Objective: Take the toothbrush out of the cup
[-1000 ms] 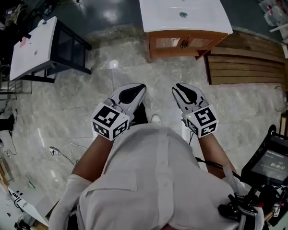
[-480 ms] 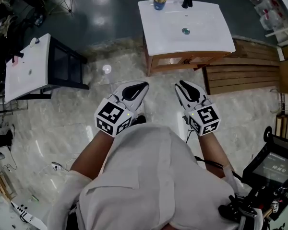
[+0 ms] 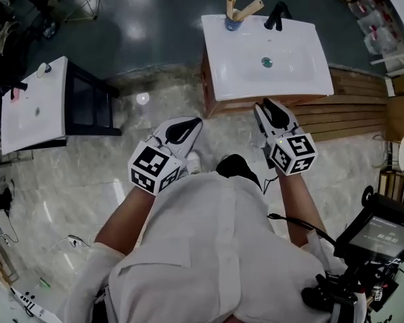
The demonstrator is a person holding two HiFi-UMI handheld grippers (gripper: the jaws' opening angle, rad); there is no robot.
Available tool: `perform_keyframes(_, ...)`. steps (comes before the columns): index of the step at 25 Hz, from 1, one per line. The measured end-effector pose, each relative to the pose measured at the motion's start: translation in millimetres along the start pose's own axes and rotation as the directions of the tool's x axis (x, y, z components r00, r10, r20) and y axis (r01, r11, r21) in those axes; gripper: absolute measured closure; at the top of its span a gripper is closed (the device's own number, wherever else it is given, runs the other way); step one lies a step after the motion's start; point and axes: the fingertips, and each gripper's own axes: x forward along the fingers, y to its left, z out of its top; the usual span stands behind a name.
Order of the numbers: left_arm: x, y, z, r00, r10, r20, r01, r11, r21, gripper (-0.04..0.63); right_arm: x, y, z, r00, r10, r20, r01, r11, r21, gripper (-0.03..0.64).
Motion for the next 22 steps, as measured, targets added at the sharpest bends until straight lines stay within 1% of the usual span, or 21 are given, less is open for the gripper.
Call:
perform_keyframes(4,18,10,13,0.999,0.029,0.016,-0.029,1.000,-0.012,0.588,29,-44,21,1.000,-0.001,0.025,0.001,1.000,0.008,0.518)
perform_keyframes(7,27,32,20,0.998,0.055,0.020,-0.054,0.998,-0.025,0.588,62,-70,38,0.999,-0.009,0.040,0.008,1.000,0.008,0.517)
perform_keyframes(10,39,48,27,0.996,0.085,0.021,-0.084,0.995,-0.053,0.588,91,-93,52,0.999,0.004,0.042,-0.003,1.000,-0.003,0.515)
perform_keyframes(16,75,67,58,0.986,0.159,0.041,-0.156,0.984,-0.083,0.588,142,-149,80,0.999,0.034,0.040,-0.032,0.999,-0.034,0.504)
perform_keyframes(18,84,74,66,0.983,0.181,0.041,-0.177,0.980,-0.092,0.588,160,-164,87,0.998,0.043,0.043,-0.042,0.999,-0.020,0.494)
perform_keyframes(22,95,91,79,0.972,0.231,0.039,-0.226,0.969,-0.104,0.588,199,-192,98,0.997,0.053,0.061,-0.056,0.997,0.043,0.482)
